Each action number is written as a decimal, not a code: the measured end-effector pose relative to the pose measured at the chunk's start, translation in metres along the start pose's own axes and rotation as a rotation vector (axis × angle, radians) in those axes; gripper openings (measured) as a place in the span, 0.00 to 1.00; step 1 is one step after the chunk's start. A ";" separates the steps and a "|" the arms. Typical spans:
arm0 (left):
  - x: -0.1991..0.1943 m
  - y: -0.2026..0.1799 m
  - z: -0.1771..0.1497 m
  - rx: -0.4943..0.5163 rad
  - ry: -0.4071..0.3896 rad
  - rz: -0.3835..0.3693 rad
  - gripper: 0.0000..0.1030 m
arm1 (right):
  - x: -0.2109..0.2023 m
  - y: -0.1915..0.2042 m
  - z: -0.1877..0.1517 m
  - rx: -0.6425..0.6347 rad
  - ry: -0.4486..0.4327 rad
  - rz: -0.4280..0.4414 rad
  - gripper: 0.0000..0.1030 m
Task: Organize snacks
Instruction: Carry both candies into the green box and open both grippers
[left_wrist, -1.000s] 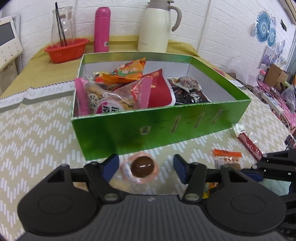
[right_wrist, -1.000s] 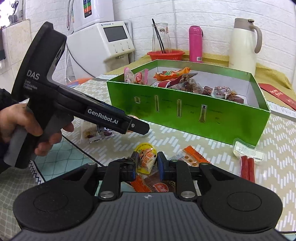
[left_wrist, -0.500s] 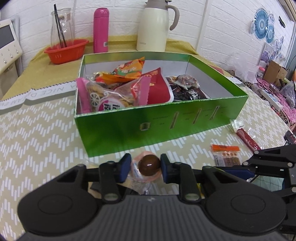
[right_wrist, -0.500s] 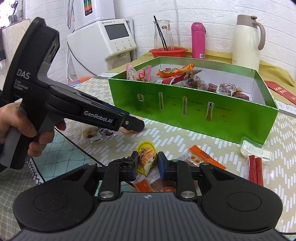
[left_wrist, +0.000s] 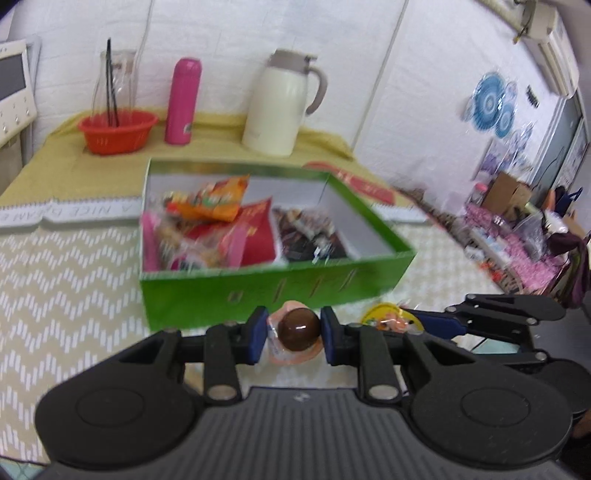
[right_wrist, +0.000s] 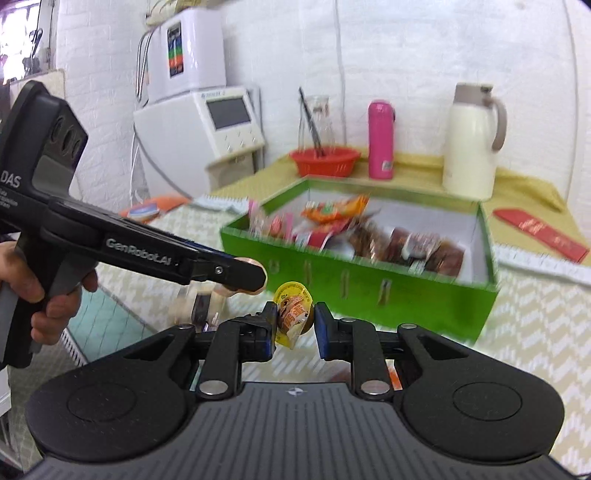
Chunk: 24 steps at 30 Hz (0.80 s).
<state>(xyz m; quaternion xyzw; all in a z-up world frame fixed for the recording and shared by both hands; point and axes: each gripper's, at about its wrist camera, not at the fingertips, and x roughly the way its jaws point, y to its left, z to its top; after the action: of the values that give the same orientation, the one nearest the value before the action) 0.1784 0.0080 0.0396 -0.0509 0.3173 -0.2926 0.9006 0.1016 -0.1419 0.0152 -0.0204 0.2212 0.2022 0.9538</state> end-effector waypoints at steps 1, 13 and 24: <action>-0.002 -0.004 0.007 0.002 -0.018 -0.010 0.22 | -0.001 -0.003 0.005 -0.001 -0.016 -0.011 0.37; 0.067 -0.020 0.067 0.001 -0.025 -0.012 0.22 | 0.028 -0.068 0.039 0.057 -0.056 -0.171 0.38; 0.132 -0.009 0.070 -0.031 0.066 0.002 0.24 | 0.069 -0.096 0.025 0.068 0.035 -0.163 0.38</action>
<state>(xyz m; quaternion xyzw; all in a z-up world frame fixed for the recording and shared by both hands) 0.2987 -0.0796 0.0266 -0.0548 0.3516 -0.2884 0.8889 0.2066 -0.2006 0.0037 -0.0094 0.2422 0.1158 0.9633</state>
